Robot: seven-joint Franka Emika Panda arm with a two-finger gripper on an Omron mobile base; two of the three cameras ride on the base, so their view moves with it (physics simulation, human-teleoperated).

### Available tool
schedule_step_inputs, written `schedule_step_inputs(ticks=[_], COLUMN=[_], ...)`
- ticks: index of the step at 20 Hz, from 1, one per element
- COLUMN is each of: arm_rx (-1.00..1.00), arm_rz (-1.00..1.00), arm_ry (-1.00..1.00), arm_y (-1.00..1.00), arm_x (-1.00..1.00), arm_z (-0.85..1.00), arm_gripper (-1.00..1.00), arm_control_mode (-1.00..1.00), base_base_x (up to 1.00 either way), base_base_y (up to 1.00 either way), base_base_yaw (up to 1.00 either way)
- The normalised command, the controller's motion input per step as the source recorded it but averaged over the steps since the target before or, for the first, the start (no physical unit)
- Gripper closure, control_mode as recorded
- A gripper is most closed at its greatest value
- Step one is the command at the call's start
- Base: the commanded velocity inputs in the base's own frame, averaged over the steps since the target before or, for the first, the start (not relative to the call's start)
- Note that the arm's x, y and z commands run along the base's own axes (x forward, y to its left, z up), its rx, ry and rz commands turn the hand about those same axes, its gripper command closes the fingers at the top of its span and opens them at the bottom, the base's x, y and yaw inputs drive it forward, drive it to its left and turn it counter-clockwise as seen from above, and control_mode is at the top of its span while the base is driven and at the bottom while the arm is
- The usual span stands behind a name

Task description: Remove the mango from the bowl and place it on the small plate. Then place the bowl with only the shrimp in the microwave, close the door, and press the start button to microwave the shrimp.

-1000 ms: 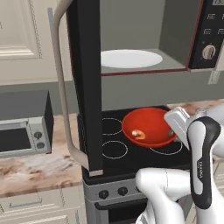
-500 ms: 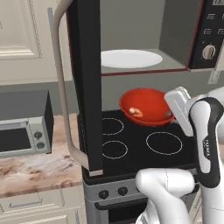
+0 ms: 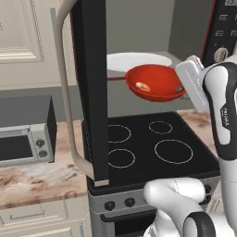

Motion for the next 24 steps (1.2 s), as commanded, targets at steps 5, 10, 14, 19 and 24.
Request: schedule_step_inputs(ticks=[5,10,14,19,24], arm_rx=[0.00,0.04,0.08,0.07,0.04], arm_rz=[-0.17,-0.14,-0.07,-0.03,0.00], arm_ry=[-0.02,-0.06,-0.15,-0.06,0.02], arm_y=[0.21,0.20,0.21,0.14,-0.03], arm_x=[0.60,0.69,0.72,0.94,0.91], arm_z=[0.23,0.01,0.13,0.05,0.00], arm_gripper=[1.00,1.00,1.00,1.00,1.00], arm_control_mode=[-1.00,-1.00,-1.00,-1.00,-1.00], base_base_x=[0.00,0.00,0.00,0.00,0.00], base_base_y=[0.00,0.00,0.00,0.00,0.00], base_base_yaw=[0.00,0.00,0.00,0.00,0.00])
